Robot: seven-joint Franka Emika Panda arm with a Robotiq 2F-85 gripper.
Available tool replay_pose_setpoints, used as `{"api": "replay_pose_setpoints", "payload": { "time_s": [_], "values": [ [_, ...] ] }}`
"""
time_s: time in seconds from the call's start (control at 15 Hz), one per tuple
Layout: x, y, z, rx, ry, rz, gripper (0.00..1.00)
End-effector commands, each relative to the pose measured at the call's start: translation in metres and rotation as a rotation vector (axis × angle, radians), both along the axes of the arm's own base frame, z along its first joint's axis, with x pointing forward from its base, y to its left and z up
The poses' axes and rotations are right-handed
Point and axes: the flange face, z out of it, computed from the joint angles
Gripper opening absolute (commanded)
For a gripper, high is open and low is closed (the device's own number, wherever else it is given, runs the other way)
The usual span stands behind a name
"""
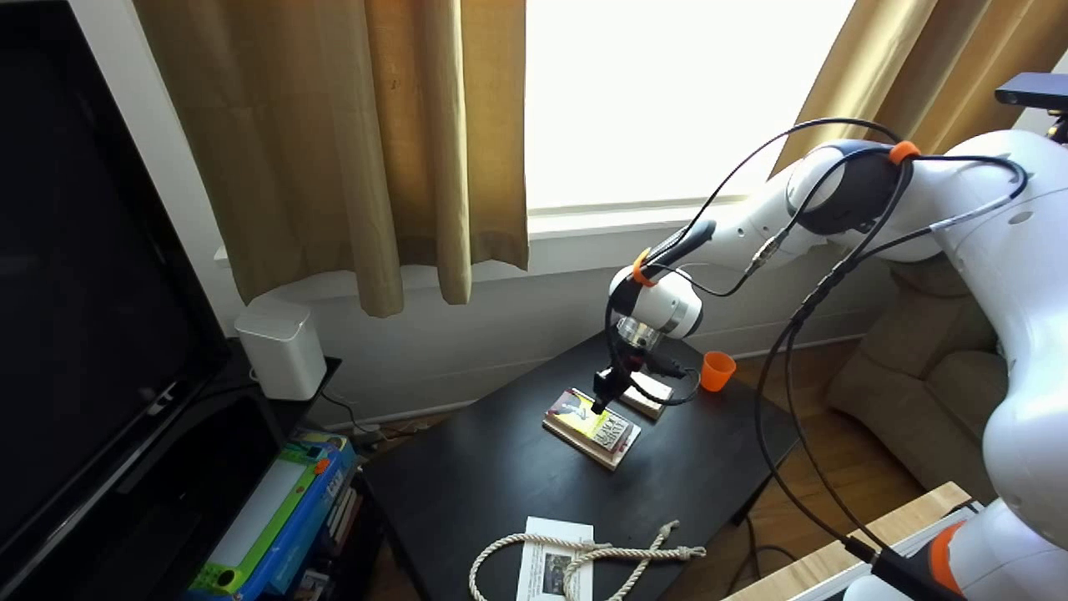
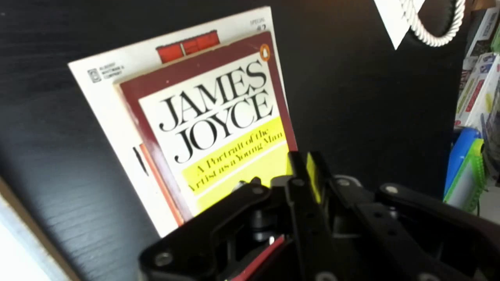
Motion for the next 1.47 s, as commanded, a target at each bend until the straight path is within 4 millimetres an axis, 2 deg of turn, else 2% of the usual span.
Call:
{"api": "replay_pose_setpoints", "payload": {
  "time_s": [0.0, 0.27, 0.53, 1.4],
  "values": [
    [0.004, -0.031, 0.026, -0.027, -0.049, -0.079, 0.4],
    [0.013, -0.058, 0.032, -0.181, -0.146, -0.096, 0.71],
    [0.014, -0.059, 0.016, -0.271, -0.219, -0.061, 0.99],
    [0.01, -0.036, -0.028, -0.592, -0.374, 0.25, 1.0]
  ]
}}
